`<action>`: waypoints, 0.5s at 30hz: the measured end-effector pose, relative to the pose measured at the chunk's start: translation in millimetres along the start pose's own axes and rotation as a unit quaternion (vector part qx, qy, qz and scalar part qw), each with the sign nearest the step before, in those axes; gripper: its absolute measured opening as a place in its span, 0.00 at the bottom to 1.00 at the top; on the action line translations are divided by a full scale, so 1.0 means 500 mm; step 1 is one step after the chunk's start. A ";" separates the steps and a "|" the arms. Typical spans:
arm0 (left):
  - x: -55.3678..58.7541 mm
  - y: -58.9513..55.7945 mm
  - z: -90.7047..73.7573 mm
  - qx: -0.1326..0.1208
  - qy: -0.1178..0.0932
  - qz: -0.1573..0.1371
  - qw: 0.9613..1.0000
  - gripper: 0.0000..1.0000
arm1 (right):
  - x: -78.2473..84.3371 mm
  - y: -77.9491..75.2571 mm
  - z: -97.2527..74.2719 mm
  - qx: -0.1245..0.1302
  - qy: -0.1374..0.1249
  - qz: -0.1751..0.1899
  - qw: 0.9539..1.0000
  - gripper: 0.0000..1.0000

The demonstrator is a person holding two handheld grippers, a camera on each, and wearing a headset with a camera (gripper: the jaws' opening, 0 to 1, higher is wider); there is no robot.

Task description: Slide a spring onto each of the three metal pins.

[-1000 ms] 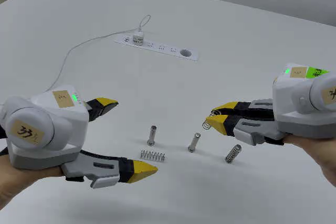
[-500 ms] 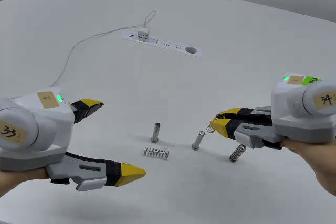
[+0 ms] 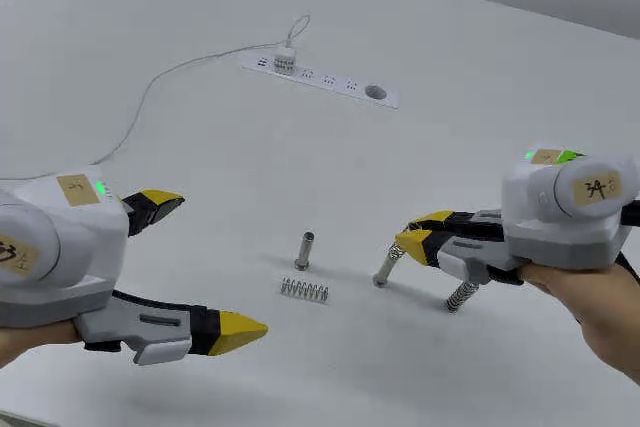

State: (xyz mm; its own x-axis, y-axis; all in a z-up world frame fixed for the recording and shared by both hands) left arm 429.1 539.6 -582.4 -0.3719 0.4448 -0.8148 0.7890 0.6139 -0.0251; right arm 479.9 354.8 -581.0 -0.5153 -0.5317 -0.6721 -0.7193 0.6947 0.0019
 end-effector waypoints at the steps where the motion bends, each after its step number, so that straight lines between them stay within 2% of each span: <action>1: 0.001 -0.002 0.001 0.002 0.001 0.001 1.000 1.00 | 0.001 0.001 0.002 -0.001 0.002 0.002 1.000 0.11; 4: 0.001 -0.008 0.002 0.007 0.000 0.003 1.000 1.00 | -0.001 0.001 0.005 -0.003 -0.003 0.002 1.000 0.11; 8: 0.006 -0.010 0.008 0.009 0.005 0.002 1.000 1.00 | 0.012 0.006 0.018 -0.002 0.020 -0.014 1.000 0.11; 15: 0.008 -0.015 0.014 0.014 0.008 0.007 1.000 1.00 | 0.020 0.014 0.035 -0.004 0.029 -0.019 0.999 0.11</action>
State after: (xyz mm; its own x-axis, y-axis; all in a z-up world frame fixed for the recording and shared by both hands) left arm 425.0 532.0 -589.7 -0.3682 0.4629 -0.8063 0.8071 0.5896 -0.0300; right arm 477.9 363.0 -600.6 -0.5135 -0.5847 -0.6280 -0.7419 0.6703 -0.0174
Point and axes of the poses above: the centre of the closed fingertips' face, and the gripper's own axes: z roughly forward along the fingers, y roughly to its left, x roughly out of its underside, the point moved 2 cm from there along -z, roughly backward along the fingers, and after that the axes turned 9 degrees about y, right-handed, at the moved point
